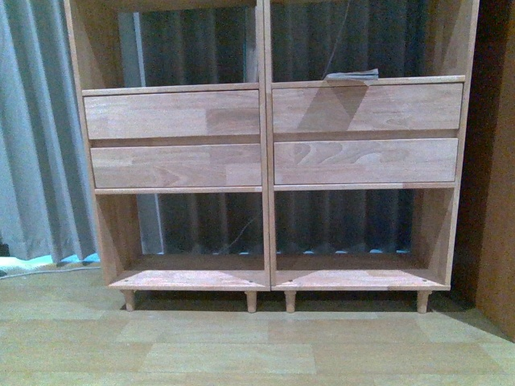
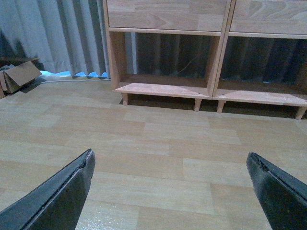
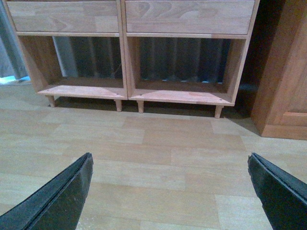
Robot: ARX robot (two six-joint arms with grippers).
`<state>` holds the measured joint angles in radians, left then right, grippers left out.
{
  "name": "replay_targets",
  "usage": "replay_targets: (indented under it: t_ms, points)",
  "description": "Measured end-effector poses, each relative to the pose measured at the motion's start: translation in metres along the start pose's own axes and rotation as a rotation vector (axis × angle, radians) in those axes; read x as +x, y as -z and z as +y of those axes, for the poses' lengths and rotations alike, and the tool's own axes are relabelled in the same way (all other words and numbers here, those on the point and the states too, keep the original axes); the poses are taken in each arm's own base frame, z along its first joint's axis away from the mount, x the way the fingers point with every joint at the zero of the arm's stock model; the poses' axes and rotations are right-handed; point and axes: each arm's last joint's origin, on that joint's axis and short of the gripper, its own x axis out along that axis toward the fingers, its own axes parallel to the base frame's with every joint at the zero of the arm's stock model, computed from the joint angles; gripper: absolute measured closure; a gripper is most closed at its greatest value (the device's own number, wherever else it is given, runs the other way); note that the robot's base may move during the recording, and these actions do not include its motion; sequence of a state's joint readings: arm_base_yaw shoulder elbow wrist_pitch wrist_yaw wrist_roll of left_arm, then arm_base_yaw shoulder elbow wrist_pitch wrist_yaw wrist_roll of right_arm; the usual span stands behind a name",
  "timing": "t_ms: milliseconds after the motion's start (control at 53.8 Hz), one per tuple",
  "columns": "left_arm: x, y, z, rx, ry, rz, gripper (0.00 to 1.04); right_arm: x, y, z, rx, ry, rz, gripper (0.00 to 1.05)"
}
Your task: Organize books on shelf
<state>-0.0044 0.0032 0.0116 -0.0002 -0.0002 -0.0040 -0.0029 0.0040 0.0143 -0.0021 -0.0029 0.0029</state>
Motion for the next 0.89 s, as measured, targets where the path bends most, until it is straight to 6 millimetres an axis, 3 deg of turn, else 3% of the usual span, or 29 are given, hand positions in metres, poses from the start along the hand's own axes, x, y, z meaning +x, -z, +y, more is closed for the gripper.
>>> replay_targets:
  t_ms: [892]
  points:
    - [0.0000,0.0000,0.0000,0.000,0.000,0.000,0.07,0.0000,0.0000,0.0000,0.000,0.000,0.000,0.07]
